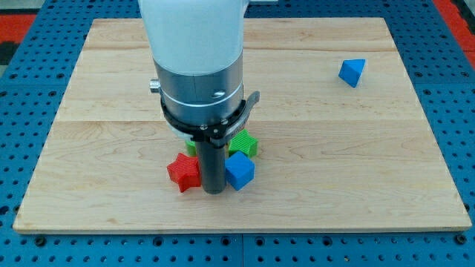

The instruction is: Add blue triangle in group of blocks

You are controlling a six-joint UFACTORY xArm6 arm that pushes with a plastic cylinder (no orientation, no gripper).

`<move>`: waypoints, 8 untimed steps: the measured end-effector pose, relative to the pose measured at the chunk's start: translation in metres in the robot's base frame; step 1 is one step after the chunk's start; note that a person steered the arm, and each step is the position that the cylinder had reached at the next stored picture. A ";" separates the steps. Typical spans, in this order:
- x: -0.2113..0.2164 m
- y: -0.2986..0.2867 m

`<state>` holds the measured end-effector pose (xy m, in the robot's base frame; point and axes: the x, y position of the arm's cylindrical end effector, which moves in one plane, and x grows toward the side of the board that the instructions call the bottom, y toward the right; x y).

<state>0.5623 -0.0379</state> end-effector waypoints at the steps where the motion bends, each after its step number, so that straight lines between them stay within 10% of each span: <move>1: 0.040 -0.005; 4: 0.034 0.183; 8: -0.207 0.323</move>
<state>0.3549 0.2848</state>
